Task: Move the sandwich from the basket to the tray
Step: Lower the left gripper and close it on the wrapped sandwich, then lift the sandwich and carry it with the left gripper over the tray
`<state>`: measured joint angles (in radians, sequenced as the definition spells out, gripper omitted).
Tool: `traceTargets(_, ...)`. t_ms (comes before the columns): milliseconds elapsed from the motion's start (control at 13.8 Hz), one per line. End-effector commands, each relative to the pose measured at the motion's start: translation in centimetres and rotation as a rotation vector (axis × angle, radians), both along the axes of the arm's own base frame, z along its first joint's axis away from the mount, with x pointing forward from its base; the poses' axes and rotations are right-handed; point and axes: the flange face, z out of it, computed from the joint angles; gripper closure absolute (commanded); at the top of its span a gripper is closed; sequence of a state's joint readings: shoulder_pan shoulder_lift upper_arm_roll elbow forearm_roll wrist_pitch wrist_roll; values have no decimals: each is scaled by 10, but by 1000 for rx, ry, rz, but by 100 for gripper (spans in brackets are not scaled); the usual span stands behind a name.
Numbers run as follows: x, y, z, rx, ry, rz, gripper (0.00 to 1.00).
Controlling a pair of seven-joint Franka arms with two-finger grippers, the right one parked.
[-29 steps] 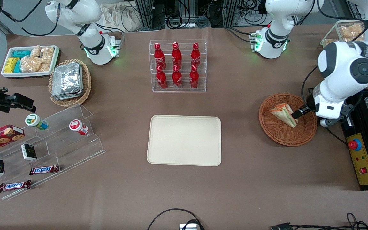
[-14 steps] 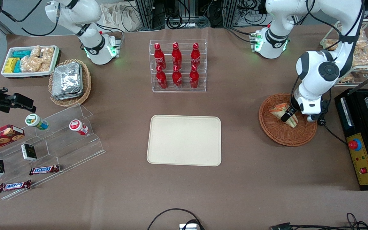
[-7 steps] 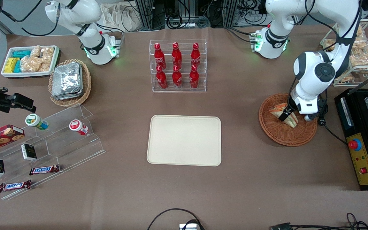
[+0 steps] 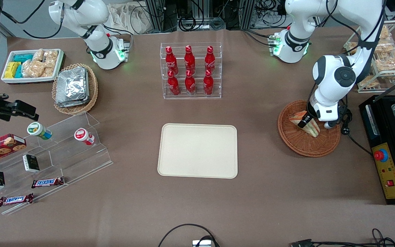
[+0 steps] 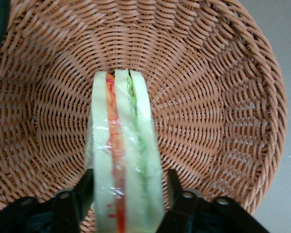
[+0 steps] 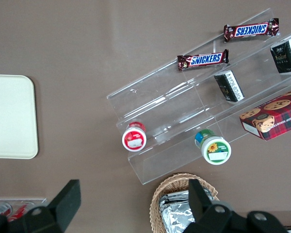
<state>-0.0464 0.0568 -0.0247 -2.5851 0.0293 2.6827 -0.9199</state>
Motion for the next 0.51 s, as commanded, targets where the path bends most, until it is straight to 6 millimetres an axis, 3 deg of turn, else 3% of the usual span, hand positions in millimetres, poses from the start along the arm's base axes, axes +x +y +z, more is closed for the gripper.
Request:
traceTargets(0,-5,-3,-4,13,-27,-8,72)
traceTargets(145,-5,-3,-3,14,-28,-12,75)
traceTargets(434,-3,-4,21,26,-29,-45,76)
